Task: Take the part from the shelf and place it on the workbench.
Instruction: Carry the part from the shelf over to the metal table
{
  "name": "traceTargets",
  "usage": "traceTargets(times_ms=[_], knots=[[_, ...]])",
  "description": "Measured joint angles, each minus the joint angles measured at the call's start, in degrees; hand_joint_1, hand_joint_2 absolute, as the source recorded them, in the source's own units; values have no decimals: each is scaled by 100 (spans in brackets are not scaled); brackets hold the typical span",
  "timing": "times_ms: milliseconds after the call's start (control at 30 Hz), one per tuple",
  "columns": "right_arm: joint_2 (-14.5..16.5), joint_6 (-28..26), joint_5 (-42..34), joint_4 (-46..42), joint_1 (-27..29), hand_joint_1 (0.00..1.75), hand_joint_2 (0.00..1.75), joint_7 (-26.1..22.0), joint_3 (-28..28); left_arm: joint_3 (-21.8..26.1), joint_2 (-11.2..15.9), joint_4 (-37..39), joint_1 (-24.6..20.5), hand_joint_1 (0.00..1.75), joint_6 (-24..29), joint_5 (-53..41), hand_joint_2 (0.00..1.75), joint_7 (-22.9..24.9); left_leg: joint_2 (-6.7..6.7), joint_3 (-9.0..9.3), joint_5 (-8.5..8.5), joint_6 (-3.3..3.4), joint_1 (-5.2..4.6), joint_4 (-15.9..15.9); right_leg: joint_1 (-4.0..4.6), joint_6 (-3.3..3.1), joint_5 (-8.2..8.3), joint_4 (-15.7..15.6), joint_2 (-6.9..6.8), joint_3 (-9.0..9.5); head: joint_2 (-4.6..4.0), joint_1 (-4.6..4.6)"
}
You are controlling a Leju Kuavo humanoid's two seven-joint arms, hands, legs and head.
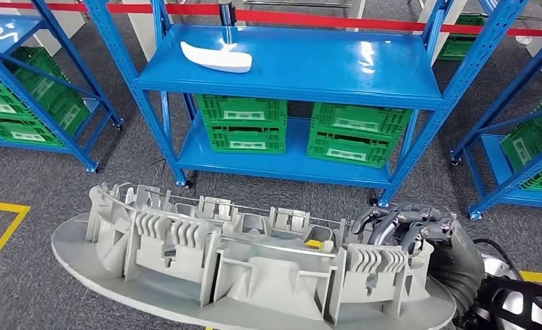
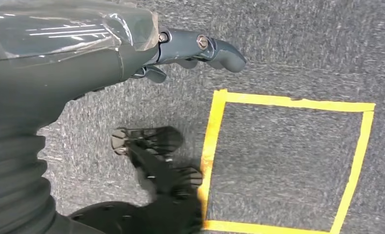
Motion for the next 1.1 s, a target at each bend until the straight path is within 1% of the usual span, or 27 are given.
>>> traceTargets(times_ms=[33, 67, 133, 167, 200, 233, 300, 333, 367, 400, 433, 467, 500, 533, 567, 633, 667, 700, 733, 800, 833, 867, 900, 967, 1033, 1067, 1100], knots=[[32, -1, -8, -13, -48, 175, 175, 51, 15, -1, 15, 2, 0, 0, 11, 3, 175, -5, -71, 193, -68, 47, -16, -305, -16, 29, 57, -12, 12, -20, 0, 2], [73, -3, -12, -25, -88, 175, 175, 96, 31, -2, 27, 3, 1, 0, 25, 5, 175, -8, -89, 268, -113, 73, -37, -457, -36, 65, 117, -32, 18, -32, 0, -6], [151, -12, -4, -60, -138, 175, 175, 166, 56, -4, 27, 3, 0, 0, 45, 6, 175, -13, -31, 239, 30, 114, -64, -582, -63, 127, 218, -90, 46, -56, 0, -26], [181, -16, 7, -74, -157, 175, 175, 189, 65, -7, 24, 3, -8, 0, 50, 6, 175, -14, -2, 206, 132, 145, -60, -652, -59, 123, 151, -47, 51, -103, 0, -29], [205, -19, 18, -85, -180, 175, 175, 207, 73, -10, 17, 2, -14, 0, 51, 6, 175, -15, 32, 148, 246, 165, -46, -715, -49, 97, -23, 94, 48, -174, 0, -18], [223, -19, 29, -87, -201, 175, 175, 217, 83, -15, 3, 1, -19, 0, 53, 6, 175, -16, 61, 78, 346, 172, -30, -748, -50, 57, -294, 368, 36, -274, 0, -9], [253, -16, 52, -88, -220, 175, 175, 221, 100, -21, -25, -2, -20, 0, 56, 6, 175, -18, 107, -130, 506, 168, -30, -732, -61, 53, -784, 1131, 27, -463, 0, 6], [266, -14, 68, -88, -220, 175, 175, 219, 107, -22, -37, -2, -20, 0, 57, 6, 175, -19, 126, -243, 578, 157, -28, -708, -73, 104, -859, 1451, 25, -497, 0, 7], [278, -12, 83, -88, -220, 175, 175, 217, 111, -22, -46, -2, -20, 0, 58, 6, 175, -20, 145, -365, 644, 140, -21, -673, -89, 183, -806, 1618, 23, -450, 0, 7], [289, -10, 94, -88, -223, 175, 175, 215, 113, -22, -55, -2, -20, 0, 59, 6, 175, -21, 158, -494, 702, 116, -9, -620, -110, 272, -668, 1579, 20, -303, 0, 7], [298, -10, 101, -88, -225, 175, 175, 213, 114, -22, -63, -2, -21, 0, 60, 6, 175, -21, 167, -624, 750, 85, 4, -545, -137, 345, -536, 1332, 17, -52, 0, 7], [310, -8, 108, -88, -233, 175, 175, 211, 116, -22, -66, -2, -21, 0, 60, 6, 175, -23, 170, -755, 788, 51, 8, -454, -151, 383, -529, 927, 16, 280, 0, 11], [321, -4, 116, -90, -239, 175, 175, 207, 117, -22, -68, -2, -22, 0, 61, 6, 175, -27, 170, -862, 820, 14, 8, -363, -151, 356, -608, 519, 20, 571, 0, 9], [331, 0, 124, -90, -245, 175, 175, 203, 117, -22, -67, -2, -22, 0, 61, 6, 175, -36, 167, -935, 856, -22, 3, -294, -144, 305, -724, 208, 20, 761, 0, 7], [339, 5, 133, -91, -253, 175, 175, 194, 117, -22, -66, -3, -20, 0, 62, 6, 175, -45, 162, -981, 900, -53, -1, -263, -123, 237, -829, 40, 21, 841, 0, 3], [350, 16, 147, -88, -259, 175, 175, 167, 116, -22, -63, -3, -4, 0, 63, 6, 175, -58, 151, -1026, 977, -108, 21, -259, -118, 114, -792, 29, -5, 746, 0, -8], [357, 22, 154, -86, -260, 175, 175, 151, 115, -22, -61, -3, 10, 0, 63, 6, 175, -60, 154, -1057, 894, -133, 34, -215, -121, 58, -736, 41, -20, 693, 0, -12], [366, 28, 160, -85, -259, 175, 175, 140, 115, -22, -60, -2, 23, 0, 63, 6, 175, -61, 160, -1103, 698, -160, 44, -78, -128, 12, -671, 42, -34, 633, 0, -16], [373, 36, 164, -84, -258, 175, 175, 131, 115, -22, -60, -2, 28, 0, 62, 6, 175, -62, 168, -1166, 401, -185, 51, 171, -128, -18, -603, 44, -43, 576, 0, -20], [386, 49, 166, -84, -257, 175, 175, 122, 115, -22, -62, -2, 26, 0, 62, 6, 175, -62, 178, -1308, -192, -218, 51, 942, -108, -39, -466, 54, -49, 435, 0, -27], [392, 55, 167, -84, -256, 175, 175, 119, 115, -22, -62, -2, 24, 0, 62, 6, 175, -62, 179, -1335, -326, -220, 51, 1284, -96, -39, -402, 60, -52, 358, 0, -27], [397, 61, 168, -84, -255, 175, 175, 118, 116, -22, -63, -2, 23, 0, 62, 6, 175, -62, 180, -1288, -324, -210, 51, 1473, -84, -35, -341, 66, -55, 275, 0, -28], [402, 67, 171, -84, -255, 175, 175, 117, 116, -22, -63, -2, 23, 0, 62, 6, 175, -62, 180, -1143, -216, -188, 48, 1441, -70, -29, -284, 70, -55, 201, 0, -27], [409, 73, 182, -84, -254, 175, 175, 105, 115, -21, -56, -2, 19, 0, 62, 6, 175, -62, 177, -561, 2, -89, 22, 767, -49, -11, -181, 72, -52, 82, 0, -27], [412, 74, 204, -83, -257, 175, 175, 68, 110, -21, -37, -2, 8, 0, 63, 8, 175, -57, 173, 17, -50, 12, -26, -90, -38, 44, -82, 67, -55, 16, 0, -23], [411, 74, 217, -82, -257, 175, 175, 41, 108, -21, -27, -2, 3, 0, 64, 9, 175, -52, 170, 158, -109, 43, -54, -338, -51, 85, -33, 57, -61, -5, 0, -21], [410, 74, 227, -81, -257, 175, 175, 13, 106, -21, -18, -2, 2, 0, 72, 10, 175, -39, 169, 195, -114, 55, -80, -443, -60, 131, 19, 42, -67, -20, 0, -23]])
